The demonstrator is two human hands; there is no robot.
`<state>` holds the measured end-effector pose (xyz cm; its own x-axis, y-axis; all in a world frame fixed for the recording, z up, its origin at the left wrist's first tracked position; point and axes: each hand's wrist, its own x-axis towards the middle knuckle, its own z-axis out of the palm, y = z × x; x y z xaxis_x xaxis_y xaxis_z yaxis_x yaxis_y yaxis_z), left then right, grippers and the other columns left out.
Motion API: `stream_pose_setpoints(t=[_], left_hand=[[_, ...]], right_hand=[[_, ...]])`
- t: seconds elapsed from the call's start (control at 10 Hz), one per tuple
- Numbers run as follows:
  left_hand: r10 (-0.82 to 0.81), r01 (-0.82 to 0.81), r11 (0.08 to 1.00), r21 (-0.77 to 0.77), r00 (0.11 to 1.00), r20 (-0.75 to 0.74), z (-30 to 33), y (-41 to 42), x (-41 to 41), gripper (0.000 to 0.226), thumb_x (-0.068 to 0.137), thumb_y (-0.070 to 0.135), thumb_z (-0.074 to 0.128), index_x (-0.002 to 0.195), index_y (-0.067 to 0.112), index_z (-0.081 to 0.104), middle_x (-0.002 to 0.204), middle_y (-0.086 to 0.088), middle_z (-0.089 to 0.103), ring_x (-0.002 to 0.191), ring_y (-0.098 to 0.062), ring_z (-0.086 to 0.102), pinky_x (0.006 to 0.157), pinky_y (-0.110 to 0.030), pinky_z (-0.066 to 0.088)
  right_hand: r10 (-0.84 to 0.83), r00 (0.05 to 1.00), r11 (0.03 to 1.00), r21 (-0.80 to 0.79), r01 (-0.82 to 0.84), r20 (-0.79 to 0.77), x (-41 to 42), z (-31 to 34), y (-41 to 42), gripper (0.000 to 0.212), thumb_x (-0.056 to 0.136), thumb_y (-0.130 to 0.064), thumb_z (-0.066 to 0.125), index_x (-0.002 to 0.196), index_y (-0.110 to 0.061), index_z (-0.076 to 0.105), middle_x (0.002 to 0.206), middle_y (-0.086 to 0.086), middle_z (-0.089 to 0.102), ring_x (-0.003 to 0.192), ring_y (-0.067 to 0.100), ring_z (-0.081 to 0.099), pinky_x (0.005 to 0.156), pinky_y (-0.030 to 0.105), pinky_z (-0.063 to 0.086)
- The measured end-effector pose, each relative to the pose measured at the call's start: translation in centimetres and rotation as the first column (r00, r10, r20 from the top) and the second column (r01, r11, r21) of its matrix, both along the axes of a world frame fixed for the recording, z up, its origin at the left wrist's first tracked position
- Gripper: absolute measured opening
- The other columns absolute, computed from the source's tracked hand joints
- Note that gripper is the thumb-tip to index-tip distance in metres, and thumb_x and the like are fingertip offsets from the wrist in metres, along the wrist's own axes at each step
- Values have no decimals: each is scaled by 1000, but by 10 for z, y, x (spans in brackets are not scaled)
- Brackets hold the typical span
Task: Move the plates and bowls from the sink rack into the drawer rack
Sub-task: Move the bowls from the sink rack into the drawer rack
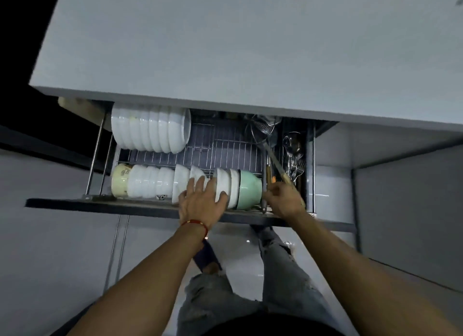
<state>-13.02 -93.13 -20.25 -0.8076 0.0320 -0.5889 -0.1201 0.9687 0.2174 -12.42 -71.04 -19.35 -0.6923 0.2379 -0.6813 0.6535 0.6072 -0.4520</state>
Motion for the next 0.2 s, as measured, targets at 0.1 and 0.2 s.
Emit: stream_pose_setpoints(t=[0.1, 0.2], left_hand=[[-4, 3, 985, 172, 1000, 5, 11, -12, 1, 59, 92, 48, 47, 147, 28, 47, 154, 1, 46, 147, -23, 29, 112, -43, 32], [58, -46, 905, 423, 998, -16, 35, -22, 0, 42, 91, 22, 61, 132, 17, 63, 132, -6, 65, 127, -23, 54, 101, -27, 42]], right_hand=[[-240, 958, 970, -76, 230, -157, 28, 44, -4, 19, 97, -18, 64, 113, -10, 72, 93, -1, 74, 77, 12, 67, 72, 22, 56], [-444, 871, 884, -261, 387, -211, 53, 87, -13, 13, 99, -10, 63, 109, -10, 72, 107, 14, 76, 94, 25, 72, 96, 49, 58]])
